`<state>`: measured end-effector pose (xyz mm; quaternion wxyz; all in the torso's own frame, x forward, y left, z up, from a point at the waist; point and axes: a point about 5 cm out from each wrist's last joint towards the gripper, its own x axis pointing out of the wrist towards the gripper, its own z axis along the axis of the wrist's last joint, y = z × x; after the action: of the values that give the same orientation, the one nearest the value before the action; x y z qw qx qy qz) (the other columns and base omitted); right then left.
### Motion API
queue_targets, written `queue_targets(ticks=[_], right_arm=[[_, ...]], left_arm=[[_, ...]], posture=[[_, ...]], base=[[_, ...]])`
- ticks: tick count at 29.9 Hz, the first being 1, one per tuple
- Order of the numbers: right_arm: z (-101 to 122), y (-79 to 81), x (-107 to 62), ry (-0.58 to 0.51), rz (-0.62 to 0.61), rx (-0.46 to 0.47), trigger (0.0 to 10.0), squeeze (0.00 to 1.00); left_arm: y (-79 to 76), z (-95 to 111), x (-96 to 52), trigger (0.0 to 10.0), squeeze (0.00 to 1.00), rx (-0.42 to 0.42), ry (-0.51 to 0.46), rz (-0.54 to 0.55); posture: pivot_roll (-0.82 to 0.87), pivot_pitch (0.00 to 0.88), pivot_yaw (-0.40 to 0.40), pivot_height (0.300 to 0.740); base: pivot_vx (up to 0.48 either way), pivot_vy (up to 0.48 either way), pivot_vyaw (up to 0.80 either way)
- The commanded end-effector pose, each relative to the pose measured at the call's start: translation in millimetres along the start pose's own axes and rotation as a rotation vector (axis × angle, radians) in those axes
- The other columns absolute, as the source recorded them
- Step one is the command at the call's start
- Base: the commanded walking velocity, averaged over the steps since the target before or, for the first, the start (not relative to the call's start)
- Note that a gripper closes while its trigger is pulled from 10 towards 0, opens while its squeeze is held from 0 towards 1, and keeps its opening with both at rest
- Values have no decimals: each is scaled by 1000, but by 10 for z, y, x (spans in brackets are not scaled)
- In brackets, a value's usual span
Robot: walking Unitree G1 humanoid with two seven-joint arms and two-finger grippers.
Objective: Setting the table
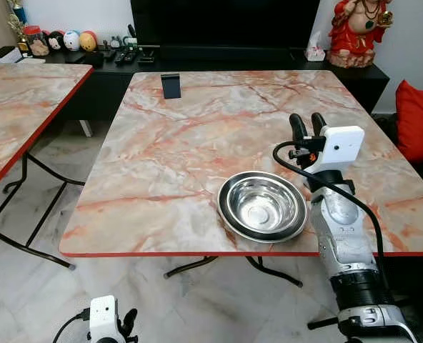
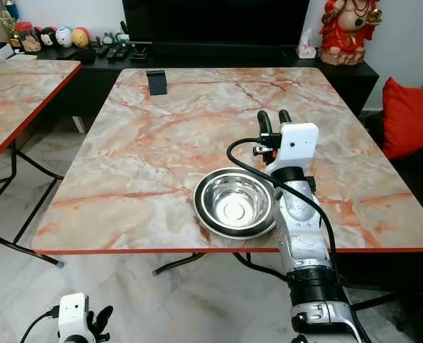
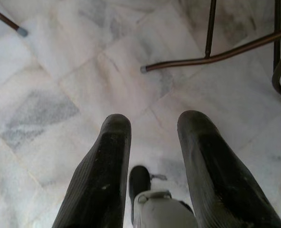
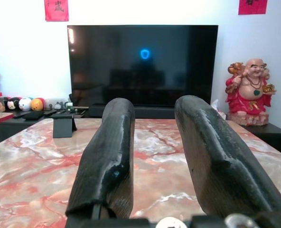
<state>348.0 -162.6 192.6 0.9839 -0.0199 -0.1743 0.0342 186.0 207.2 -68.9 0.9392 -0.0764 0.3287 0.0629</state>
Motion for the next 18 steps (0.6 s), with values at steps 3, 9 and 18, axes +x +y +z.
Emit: queue_targets(ticks=[3, 9, 18], right_arm=[[30, 13, 44, -8, 0, 8, 10000, 0], [31, 17, 44, -8, 2, 7, 10000, 0], [26, 35, 52, -4, 6, 11, 10000, 0]], left_arm=[[45, -32, -9, 10000, 0, 3, 30, 4], [70, -90, -29, 10000, 0, 1, 58, 10], [168, -205, -81, 10000, 0, -9, 128, 36]], posture=[[-68, 0, 26, 740], [-69, 0, 26, 740], [-71, 0, 23, 740]], base=[[0, 279, 0], [0, 296, 0], [0, 298, 0]])
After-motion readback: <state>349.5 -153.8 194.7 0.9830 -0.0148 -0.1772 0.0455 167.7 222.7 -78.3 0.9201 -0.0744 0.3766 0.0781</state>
